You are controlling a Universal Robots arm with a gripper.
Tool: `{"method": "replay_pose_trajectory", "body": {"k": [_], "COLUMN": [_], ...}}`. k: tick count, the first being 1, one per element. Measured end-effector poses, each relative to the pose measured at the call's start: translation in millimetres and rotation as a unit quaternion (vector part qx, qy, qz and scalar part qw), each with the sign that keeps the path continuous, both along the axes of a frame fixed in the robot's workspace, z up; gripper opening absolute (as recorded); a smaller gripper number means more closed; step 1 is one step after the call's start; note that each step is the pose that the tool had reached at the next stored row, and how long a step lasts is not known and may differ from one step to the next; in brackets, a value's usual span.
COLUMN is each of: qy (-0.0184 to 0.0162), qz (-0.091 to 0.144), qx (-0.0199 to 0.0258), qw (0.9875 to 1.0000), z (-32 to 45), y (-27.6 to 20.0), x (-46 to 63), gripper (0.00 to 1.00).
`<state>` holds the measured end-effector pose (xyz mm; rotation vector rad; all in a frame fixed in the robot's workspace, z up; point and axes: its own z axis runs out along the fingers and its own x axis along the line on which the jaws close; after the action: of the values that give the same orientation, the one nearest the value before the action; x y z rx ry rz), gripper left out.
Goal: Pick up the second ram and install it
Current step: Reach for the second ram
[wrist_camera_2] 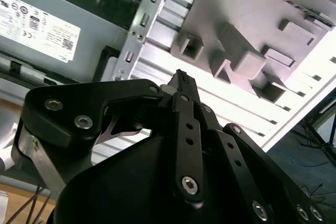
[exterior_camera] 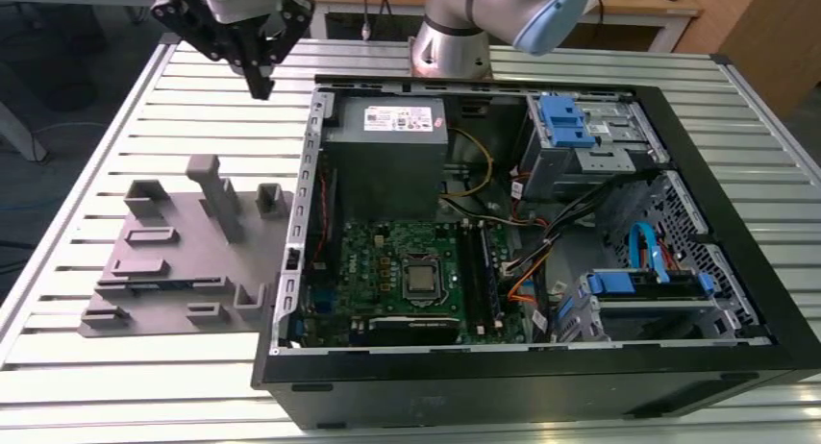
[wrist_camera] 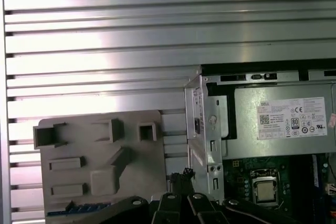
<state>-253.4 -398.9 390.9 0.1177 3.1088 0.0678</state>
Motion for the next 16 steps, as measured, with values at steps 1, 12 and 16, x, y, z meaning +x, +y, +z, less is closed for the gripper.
{"method": "replay_pose_trajectory", "body": {"k": [1,12,16], "qy": [0.0001,0.0000,0.0000], "qz": [0.000,0.000,0.000], "qx": [-0.0001,0.0000,0.0000], "qw": [1.0000,1.0000,1.0000], "z": [-0.2,-3.6,-5.3], "y": [0.0,0.0,-1.0], "x": [-3.9,-41.7,-55.5], "gripper": [0.07,0.07,0.07]}}
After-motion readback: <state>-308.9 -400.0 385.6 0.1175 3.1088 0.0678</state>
